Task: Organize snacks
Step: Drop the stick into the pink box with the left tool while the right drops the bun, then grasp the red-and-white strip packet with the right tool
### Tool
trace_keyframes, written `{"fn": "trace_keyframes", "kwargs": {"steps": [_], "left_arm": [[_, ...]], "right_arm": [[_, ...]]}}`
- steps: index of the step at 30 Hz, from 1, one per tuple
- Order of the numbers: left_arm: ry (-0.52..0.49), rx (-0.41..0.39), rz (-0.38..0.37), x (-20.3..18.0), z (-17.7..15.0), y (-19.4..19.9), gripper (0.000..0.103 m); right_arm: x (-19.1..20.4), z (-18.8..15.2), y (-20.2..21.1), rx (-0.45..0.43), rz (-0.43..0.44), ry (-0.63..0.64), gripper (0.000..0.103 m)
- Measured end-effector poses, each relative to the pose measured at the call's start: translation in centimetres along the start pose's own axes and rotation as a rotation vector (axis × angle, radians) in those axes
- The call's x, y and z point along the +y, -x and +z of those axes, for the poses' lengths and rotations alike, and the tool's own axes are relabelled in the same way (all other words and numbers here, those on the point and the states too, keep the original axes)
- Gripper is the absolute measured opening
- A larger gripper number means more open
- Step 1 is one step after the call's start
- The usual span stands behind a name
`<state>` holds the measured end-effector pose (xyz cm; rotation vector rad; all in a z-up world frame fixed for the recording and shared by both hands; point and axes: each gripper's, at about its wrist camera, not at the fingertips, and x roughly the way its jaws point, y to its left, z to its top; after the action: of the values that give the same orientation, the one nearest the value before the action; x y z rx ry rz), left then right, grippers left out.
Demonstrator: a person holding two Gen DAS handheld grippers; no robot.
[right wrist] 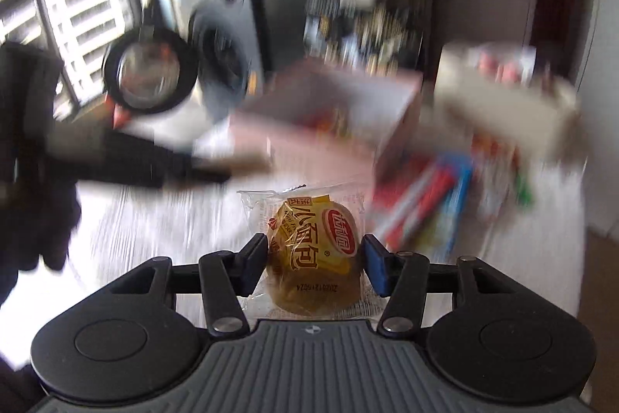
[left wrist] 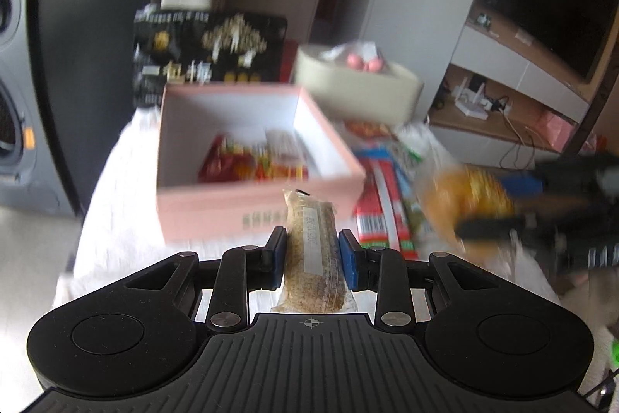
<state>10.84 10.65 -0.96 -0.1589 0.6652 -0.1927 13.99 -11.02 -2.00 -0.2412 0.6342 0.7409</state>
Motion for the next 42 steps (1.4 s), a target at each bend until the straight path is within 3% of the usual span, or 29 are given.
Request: {"fn": "trace_keyframes", "kwargs": {"steps": [3,6,12,15,20,26,31,33,35,38,42], "left_arm": [[-0.018,-0.055,0.004,0.4,1.9,-0.6,0.034],[0.032,-0.085,0.009,2.1,3.8,-2.3,0.034],[0.268,-0.156,-0.042,8.7,7.0,-7.4,0.034],[0.313,-0.134,-0.058,10.6,8.2,-10.3,0.035],[0.213,-0.099,-0.069,10.0,8.4,-12.4,0.035],[0.154,-0.155,-0.039,7.8,7.4,-10.7,0.035],[0.086,-0.168,-0.176,4.0,5.8,-7.8,0.035],[0.052,-0.13,-0.263,2.1,4.7,-7.4,0.035],[0.018,-0.059,-0.302,0.1,3.4,-7.9,0.035],[-0.023,0.004,-0.216,-2.4,1.3,-9.5,0.035],[0.001,0.039,-0.135,-4.0,-0.2,-11.4,0.035]], "right_arm": [[-0.7,3.9,-0.8,-0.082,-0.016,-0.012,0.053],[-1.2,6.9,-2.8,-0.117,-0.012,-0.031,0.053],[-3.0,10.3,-10.1,-0.088,-0.034,-0.094,0.053],[-4.1,10.1,-14.4,-0.064,-0.03,-0.121,0.054],[-4.9,9.0,-16.8,-0.051,-0.047,-0.118,0.059],[-6.6,7.8,-13.0,-0.157,-0.125,-0.114,0.064],[-9.2,4.7,-8.8,-0.183,-0.261,-0.172,0.069],[-9.8,2.9,-7.9,-0.149,-0.3,-0.18,0.069],[-9.9,1.2,-7.3,-0.114,-0.339,-0.161,0.069],[-9.7,-1.3,-6.9,-0.086,-0.369,-0.145,0.069],[-9.7,-3.8,-6.7,-0.071,-0.328,-0.199,0.069]]}}
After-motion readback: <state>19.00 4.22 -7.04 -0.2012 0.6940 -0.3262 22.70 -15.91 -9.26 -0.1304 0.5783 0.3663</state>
